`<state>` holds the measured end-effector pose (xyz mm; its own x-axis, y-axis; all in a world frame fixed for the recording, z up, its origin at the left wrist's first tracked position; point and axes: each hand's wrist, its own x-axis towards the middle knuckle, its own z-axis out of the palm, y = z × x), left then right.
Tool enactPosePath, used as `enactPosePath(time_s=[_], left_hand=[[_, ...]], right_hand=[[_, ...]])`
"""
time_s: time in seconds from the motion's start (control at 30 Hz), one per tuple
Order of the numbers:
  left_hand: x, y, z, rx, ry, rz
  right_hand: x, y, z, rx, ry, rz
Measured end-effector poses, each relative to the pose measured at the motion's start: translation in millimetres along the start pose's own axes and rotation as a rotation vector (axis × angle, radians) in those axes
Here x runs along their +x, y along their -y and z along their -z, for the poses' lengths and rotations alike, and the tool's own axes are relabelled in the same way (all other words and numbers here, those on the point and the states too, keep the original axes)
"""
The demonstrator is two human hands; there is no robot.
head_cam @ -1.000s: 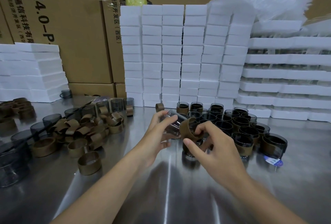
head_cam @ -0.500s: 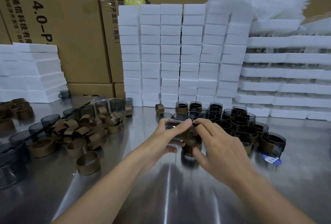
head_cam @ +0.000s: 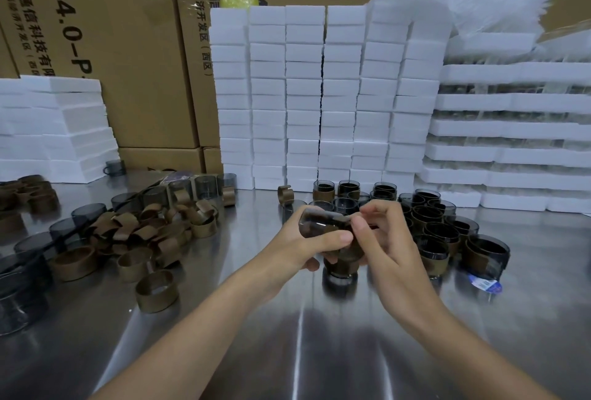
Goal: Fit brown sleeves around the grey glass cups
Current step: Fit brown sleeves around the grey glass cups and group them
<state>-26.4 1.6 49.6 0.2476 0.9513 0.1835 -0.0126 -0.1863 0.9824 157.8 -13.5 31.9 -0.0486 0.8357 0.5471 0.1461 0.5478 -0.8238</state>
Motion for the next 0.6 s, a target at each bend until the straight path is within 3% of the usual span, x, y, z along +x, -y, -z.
enactPosePath(time_s=[0.1,0.27,0.6], left_hand=[[-3,1,-8,0.022,0.046,-0.048],[-5,9,-23,0.069,-0.029,-0.165],[-13,-2,-42,-0.211,-0.045,-0.273]], right_hand=[[3,7,-3,0.105,0.055,-0.140],[5,18,-2,0.225,0.102,-0.294],[1,29,-8,0.526,0.034,-0.302]])
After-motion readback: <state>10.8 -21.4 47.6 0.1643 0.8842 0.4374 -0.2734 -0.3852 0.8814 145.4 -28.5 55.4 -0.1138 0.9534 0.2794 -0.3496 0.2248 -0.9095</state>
